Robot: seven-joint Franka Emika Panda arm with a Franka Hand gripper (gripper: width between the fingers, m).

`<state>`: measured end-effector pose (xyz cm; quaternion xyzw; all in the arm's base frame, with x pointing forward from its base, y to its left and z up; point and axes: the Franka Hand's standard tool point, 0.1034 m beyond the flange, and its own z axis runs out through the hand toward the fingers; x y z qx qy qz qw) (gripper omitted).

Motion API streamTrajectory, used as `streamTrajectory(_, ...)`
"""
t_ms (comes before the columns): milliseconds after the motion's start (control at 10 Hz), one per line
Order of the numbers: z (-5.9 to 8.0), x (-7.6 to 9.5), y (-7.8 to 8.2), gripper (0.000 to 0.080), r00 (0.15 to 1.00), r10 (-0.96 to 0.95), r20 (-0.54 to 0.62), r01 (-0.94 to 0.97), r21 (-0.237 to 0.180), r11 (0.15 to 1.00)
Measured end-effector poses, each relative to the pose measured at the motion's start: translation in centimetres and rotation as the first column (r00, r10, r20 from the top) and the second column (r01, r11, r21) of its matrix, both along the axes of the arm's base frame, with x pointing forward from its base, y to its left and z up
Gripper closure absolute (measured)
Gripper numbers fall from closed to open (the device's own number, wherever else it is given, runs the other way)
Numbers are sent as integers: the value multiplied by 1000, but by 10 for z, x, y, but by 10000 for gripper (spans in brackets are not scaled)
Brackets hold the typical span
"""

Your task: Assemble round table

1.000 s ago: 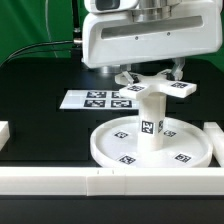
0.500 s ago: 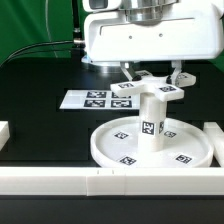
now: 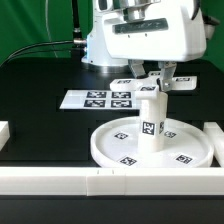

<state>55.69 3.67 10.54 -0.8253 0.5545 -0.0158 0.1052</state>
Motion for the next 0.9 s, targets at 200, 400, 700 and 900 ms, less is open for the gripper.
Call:
streamTrajectory(200, 0, 0, -2, 351, 977, -209, -34, 210, 44, 977)
streamTrajectory(400, -1, 0, -2, 351, 933, -353, -74, 357, 57, 932)
streamTrajectory(700, -1, 0, -2, 351, 884, -453, -116, 462, 67, 884)
streamTrajectory(900, -1, 0, -1, 351, 889, -444, -113, 453, 68, 889)
